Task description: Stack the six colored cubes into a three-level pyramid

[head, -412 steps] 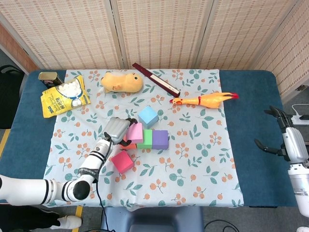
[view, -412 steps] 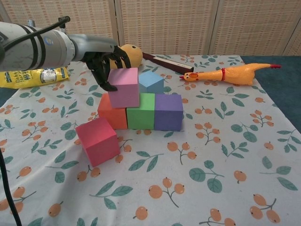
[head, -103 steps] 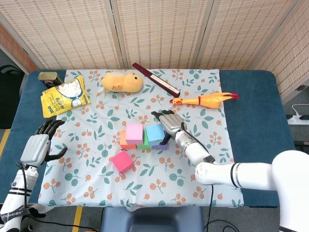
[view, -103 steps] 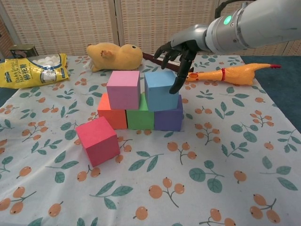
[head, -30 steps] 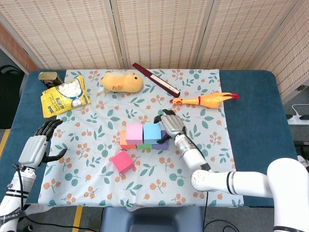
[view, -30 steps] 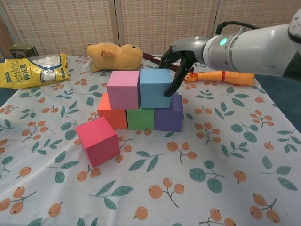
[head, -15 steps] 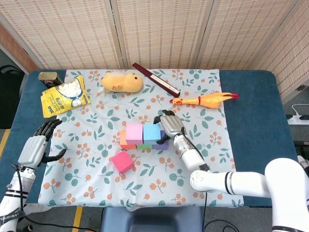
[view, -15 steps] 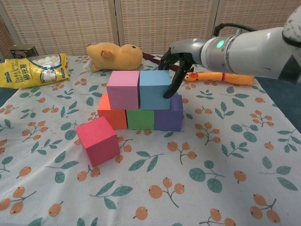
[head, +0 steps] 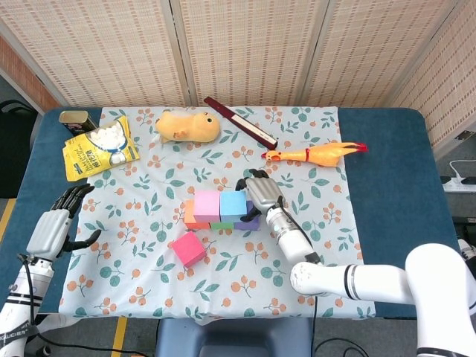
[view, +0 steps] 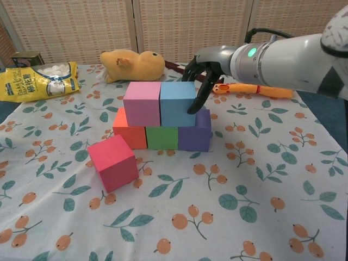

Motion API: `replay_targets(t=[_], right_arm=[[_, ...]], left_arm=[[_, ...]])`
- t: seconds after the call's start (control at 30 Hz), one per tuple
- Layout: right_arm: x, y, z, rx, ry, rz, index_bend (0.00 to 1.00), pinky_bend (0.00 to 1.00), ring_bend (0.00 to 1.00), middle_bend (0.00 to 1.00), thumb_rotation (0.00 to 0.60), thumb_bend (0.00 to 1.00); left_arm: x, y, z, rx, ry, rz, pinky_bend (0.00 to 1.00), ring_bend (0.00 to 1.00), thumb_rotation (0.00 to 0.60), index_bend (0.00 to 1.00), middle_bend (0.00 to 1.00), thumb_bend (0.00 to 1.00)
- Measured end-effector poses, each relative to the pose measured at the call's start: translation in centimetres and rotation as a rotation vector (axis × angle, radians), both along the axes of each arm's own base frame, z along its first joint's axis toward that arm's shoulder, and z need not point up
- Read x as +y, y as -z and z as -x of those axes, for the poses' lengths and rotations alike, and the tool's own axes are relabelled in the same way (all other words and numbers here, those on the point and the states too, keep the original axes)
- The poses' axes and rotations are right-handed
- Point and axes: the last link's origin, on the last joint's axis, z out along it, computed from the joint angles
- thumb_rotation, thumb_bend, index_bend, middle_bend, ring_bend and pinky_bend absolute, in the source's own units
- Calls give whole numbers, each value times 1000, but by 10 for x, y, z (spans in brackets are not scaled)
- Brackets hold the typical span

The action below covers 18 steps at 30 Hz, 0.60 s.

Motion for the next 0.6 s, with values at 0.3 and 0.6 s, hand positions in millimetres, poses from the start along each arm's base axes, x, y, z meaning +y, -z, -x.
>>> replay_targets(t=[0.3, 0.6], right_arm=[[0, 2, -1, 1, 3, -2, 400, 42, 40, 287, 600, 0], [1, 4, -3, 0, 0, -9, 201, 42, 39, 261, 600, 0]], left_arm=[[0, 0, 1, -1, 0, 1, 125, 0, 600, 92, 42, 305], [-1, 0, 2, -5, -1, -2, 125, 0, 600, 92, 40, 305]])
